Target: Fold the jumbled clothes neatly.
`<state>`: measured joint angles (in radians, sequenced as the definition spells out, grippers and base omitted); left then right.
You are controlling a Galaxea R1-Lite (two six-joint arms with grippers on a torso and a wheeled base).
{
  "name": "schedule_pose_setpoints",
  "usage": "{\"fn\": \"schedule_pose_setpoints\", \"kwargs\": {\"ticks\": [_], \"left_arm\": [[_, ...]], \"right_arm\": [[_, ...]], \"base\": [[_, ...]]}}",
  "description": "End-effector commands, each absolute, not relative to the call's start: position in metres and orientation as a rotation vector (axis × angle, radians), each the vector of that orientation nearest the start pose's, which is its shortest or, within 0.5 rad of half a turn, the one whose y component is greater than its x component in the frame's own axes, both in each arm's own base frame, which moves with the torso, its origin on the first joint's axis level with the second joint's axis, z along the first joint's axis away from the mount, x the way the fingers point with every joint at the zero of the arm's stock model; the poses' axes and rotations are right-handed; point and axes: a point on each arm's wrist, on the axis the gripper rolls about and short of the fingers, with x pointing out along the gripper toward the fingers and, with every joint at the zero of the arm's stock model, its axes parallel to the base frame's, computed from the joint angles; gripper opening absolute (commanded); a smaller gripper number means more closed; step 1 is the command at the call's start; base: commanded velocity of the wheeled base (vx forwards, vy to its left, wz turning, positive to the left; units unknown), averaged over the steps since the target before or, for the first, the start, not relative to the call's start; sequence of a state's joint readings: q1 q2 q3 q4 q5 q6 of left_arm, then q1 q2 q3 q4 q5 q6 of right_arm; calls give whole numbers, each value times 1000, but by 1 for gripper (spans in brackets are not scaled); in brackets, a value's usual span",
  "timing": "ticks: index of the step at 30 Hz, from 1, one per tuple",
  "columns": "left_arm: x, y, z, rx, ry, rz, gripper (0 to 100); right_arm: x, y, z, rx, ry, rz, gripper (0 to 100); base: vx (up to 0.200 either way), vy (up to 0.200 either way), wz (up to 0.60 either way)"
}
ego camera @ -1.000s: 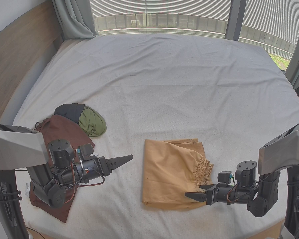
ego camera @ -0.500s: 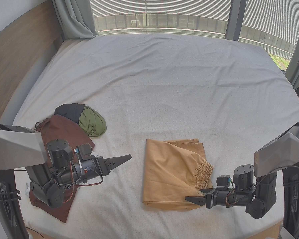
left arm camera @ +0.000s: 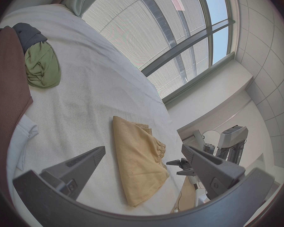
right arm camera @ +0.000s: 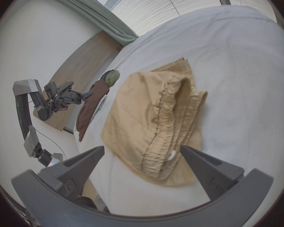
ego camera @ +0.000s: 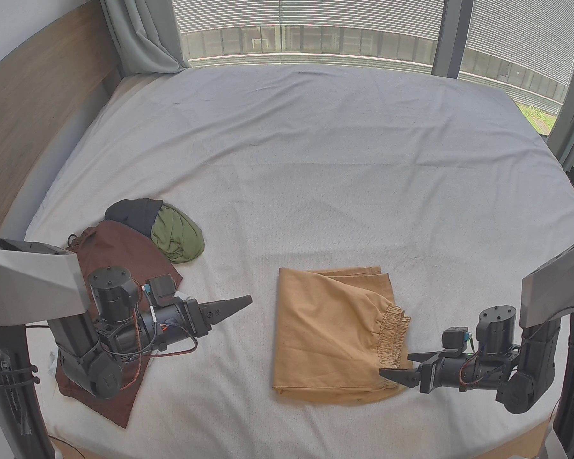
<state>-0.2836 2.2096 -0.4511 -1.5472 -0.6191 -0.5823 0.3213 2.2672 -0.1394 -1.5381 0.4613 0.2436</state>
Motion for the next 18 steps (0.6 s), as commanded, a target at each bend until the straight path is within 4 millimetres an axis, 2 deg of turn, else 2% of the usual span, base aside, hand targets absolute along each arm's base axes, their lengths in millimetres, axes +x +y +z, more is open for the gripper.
{"fn": "schedule_pose_setpoints", "kwargs": {"ticks": [1,9,18], "left_arm": [[300,-102,35,-576,470,-815,100],[300,-102,35,-576,472,-814,100],[300,-103,32,-577,481,-816,100]], "right_arm": [[235,75,-16,255,683,641,100],[235,73,-34,261,750,621,100],[237,76,-43,301,791,612,100]], "base": [[0,0,0],[0,0,0],[0,0,0]]}}
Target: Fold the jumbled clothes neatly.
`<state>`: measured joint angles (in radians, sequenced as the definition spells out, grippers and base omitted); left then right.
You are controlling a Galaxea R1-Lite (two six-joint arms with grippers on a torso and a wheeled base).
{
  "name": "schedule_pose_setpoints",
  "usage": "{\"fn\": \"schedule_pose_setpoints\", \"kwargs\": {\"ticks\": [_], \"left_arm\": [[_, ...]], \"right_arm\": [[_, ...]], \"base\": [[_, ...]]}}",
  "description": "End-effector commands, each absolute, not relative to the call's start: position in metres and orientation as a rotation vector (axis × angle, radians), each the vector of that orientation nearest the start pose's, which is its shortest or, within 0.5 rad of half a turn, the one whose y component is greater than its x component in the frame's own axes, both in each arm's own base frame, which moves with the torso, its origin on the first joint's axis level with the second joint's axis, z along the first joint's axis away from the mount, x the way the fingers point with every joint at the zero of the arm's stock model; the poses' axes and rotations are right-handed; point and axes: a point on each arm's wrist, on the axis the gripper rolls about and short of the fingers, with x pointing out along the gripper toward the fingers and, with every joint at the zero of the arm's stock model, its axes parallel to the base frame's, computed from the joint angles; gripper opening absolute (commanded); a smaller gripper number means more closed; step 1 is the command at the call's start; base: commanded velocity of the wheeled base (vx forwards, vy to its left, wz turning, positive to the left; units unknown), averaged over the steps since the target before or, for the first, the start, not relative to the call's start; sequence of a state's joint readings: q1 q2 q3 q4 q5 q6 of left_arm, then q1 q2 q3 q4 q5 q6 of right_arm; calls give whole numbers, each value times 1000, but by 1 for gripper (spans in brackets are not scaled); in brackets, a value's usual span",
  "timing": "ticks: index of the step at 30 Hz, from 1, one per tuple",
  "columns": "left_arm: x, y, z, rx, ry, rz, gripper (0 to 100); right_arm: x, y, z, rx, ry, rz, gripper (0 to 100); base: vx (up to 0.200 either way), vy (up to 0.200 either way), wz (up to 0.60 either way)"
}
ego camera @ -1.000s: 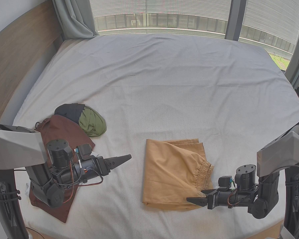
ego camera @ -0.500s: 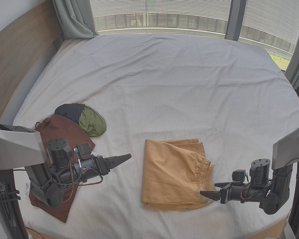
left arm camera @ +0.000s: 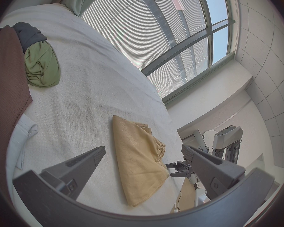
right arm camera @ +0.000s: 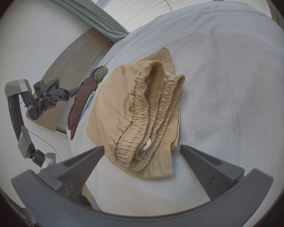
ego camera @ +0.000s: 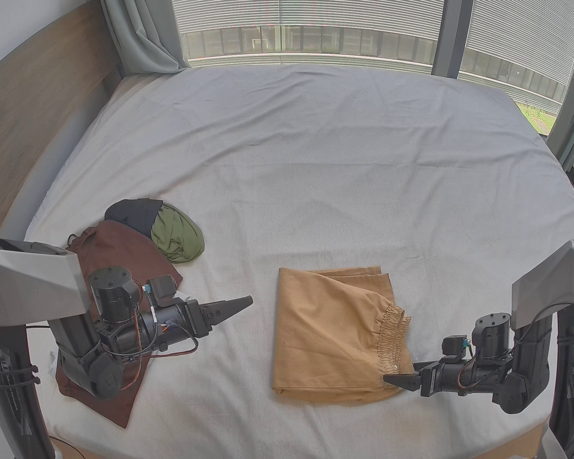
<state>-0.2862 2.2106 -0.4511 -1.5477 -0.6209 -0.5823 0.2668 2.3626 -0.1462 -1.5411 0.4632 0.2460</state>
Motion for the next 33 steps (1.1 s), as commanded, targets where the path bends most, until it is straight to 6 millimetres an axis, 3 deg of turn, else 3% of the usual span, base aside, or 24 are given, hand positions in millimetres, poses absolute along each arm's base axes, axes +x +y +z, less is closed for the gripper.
{"fn": "schedule_pose_setpoints", "kwargs": {"ticks": [1,13,28,29,33], "left_arm": [[300,-103,33,-577,479,-817,100],[300,-102,33,-577,477,-814,100],[300,-103,33,-577,480,-815,100],[300,-103,33,-577,480,-815,100],[300,-102,33,-577,480,-813,100]], "right_arm": [[238,78,-44,322,794,610,100],[247,110,-46,436,813,657,100],[251,113,-45,439,792,663,100],[252,113,-45,439,790,662,0],[252,113,-45,439,790,662,0]], "base": [[0,0,0],[0,0,0],[0,0,0],[0,0,0],[0,0,0]]}}
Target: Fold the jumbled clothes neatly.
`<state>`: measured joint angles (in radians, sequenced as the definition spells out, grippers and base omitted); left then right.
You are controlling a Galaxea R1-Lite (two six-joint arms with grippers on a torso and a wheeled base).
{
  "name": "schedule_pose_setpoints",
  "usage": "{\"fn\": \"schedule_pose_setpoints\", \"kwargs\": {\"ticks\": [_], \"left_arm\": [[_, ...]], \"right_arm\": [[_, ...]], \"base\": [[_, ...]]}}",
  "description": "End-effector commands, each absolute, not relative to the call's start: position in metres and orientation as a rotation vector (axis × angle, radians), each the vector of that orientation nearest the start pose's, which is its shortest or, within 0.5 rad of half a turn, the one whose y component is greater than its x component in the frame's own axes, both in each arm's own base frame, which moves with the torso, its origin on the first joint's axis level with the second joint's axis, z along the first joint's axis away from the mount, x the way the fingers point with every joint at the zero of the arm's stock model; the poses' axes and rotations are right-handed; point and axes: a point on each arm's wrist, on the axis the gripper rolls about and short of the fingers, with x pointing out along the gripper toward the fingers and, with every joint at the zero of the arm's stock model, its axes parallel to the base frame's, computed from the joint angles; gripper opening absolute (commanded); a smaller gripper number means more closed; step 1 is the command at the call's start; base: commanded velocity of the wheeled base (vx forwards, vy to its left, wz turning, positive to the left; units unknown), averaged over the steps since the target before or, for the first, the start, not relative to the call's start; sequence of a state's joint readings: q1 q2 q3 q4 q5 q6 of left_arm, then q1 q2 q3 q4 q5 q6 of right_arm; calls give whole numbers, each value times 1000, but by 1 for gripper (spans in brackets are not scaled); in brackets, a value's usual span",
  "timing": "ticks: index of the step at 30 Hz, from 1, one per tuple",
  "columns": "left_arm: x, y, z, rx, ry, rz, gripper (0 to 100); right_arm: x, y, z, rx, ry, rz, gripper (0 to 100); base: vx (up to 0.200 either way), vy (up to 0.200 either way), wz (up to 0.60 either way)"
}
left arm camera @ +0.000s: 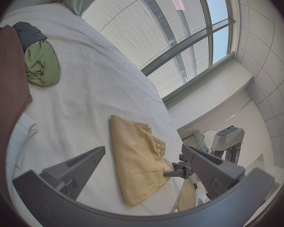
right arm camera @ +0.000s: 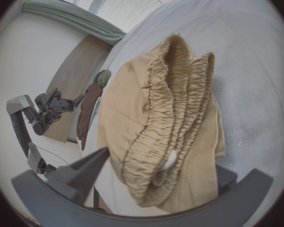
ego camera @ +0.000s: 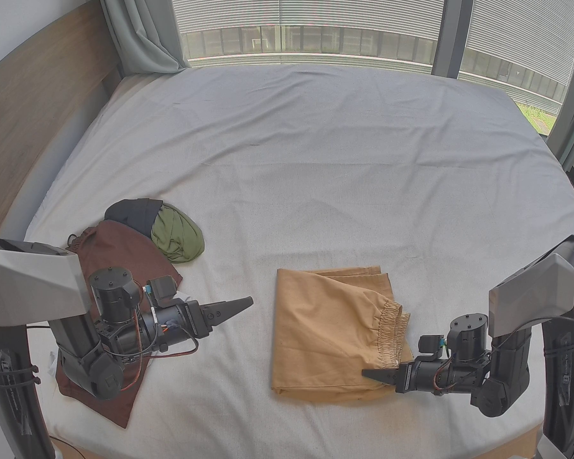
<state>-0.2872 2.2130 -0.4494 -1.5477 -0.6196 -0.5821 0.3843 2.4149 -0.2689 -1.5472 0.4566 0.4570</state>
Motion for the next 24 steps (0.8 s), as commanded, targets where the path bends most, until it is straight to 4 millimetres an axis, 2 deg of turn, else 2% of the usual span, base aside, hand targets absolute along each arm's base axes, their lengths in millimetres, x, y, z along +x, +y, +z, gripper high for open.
{"fn": "schedule_pose_setpoints", "kwargs": {"ticks": [1,16,24], "left_arm": [[300,-102,33,-577,480,-813,100],[298,-102,33,-570,478,-811,100],[294,-96,30,-425,432,-829,100]], "right_arm": [[252,113,-45,439,790,662,0],[251,114,-43,437,789,669,0],[250,119,-32,432,754,698,0]], "base": [[0,0,0],[0,0,0],[0,0,0]]}}
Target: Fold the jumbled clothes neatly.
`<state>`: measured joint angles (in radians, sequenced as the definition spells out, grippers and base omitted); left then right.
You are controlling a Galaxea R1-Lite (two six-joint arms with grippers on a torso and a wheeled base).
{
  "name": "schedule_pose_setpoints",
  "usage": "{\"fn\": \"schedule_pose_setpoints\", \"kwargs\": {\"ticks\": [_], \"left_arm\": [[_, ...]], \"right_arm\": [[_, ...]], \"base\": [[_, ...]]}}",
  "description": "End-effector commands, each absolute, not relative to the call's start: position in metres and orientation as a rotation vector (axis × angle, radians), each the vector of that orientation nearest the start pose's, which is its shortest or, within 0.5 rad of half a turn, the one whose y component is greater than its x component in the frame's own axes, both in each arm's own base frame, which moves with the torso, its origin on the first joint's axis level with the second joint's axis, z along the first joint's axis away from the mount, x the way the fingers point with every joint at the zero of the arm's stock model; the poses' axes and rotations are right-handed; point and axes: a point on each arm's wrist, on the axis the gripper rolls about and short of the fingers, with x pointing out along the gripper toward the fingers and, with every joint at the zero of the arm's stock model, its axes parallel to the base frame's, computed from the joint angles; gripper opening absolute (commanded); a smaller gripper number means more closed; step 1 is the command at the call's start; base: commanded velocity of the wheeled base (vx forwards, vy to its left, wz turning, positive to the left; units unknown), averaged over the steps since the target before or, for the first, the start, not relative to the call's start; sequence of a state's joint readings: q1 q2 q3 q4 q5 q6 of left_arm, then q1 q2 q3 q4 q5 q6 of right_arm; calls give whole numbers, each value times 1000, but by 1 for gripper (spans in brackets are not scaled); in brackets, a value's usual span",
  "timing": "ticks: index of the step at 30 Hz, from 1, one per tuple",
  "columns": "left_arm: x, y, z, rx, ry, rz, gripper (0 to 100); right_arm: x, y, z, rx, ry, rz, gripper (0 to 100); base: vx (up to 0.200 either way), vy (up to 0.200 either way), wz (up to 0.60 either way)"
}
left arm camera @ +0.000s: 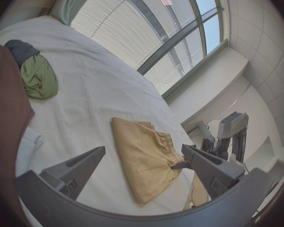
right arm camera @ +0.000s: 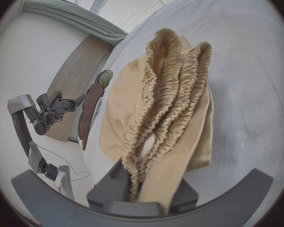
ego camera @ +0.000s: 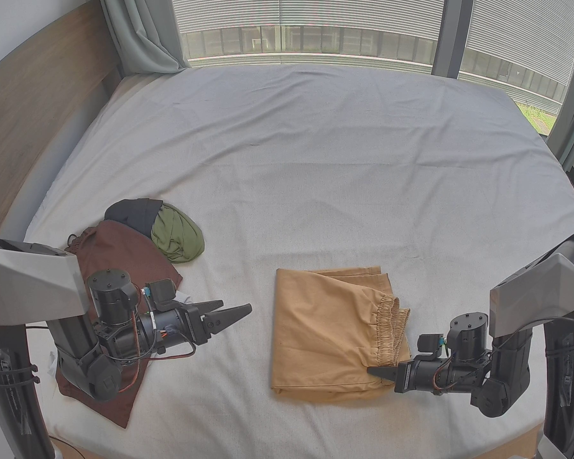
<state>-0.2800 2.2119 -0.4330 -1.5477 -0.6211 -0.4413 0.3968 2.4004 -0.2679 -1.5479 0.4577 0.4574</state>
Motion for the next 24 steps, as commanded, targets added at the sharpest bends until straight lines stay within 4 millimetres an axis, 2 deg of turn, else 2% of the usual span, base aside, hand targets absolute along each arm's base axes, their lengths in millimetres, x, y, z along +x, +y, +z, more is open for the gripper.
{"fn": "schedule_pose_setpoints", "kwargs": {"ticks": [1,7,8,13,20,24], "left_arm": [[293,-96,29,-406,426,-831,100],[290,-91,27,-254,373,-842,100],[288,-86,25,-160,339,-872,100],[296,-67,23,40,215,-962,100],[297,-61,26,58,186,-994,100],[296,-61,25,58,190,-995,100]], "right_arm": [[250,119,-31,431,751,701,0],[250,120,-31,430,748,703,0],[250,120,-31,430,748,703,0],[250,120,-30,431,748,703,0],[250,120,-29,430,744,706,0],[250,120,-22,430,719,716,0]], "base": [[0,0,0],[0,0,0],[0,0,0],[0,0,0],[0,0,0],[0,0,0]]}}
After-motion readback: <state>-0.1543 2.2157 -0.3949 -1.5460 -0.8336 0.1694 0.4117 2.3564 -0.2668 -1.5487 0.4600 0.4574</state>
